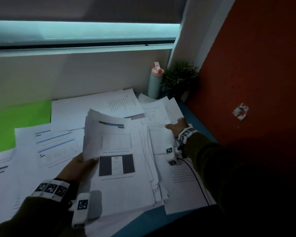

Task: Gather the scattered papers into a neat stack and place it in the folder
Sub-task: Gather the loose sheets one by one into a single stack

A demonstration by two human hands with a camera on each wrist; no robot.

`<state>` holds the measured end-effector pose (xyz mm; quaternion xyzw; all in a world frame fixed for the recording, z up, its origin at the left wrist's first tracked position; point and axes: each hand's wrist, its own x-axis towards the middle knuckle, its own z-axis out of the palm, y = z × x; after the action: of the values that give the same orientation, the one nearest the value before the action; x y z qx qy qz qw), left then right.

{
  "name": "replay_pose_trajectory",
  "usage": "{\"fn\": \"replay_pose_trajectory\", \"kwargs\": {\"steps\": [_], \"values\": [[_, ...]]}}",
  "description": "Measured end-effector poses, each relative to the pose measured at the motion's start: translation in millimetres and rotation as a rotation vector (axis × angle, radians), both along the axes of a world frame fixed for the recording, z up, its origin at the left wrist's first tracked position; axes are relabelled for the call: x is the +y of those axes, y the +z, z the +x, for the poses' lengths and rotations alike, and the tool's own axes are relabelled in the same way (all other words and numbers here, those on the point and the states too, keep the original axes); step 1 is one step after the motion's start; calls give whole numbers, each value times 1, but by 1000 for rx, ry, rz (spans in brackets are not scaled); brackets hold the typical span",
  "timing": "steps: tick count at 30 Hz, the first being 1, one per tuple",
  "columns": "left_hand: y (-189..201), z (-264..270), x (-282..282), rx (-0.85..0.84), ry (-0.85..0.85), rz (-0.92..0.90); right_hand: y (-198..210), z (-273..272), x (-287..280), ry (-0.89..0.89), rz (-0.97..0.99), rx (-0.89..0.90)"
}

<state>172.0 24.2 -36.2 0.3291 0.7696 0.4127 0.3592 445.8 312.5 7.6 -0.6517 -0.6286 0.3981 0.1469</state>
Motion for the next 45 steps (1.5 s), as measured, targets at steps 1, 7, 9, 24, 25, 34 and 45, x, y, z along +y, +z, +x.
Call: {"fn": "replay_pose_trajectory", "kwargs": {"steps": [1,7,9,24,25,34,45], "values": [[2,1,0,6,4,-6,0,-8,3,-16,-7,-21],[2,0,0,-3,5,-17,3,-19,21,212,90,-147],[0,-2,1,-23,15,-11,18,-8,37,234,209,-204],[-2,-2,0,-19,-18,-10,56,3,74,561,-30,-211],[-2,-2,0,-31,-12,-18,45,-8,72,604,7,-338],[-2,-5,-1,-31,-28,-45,5,-49,68,539,126,-506],[0,-6,0,-33,-32,-68,3,-58,84,621,105,-575]]}}
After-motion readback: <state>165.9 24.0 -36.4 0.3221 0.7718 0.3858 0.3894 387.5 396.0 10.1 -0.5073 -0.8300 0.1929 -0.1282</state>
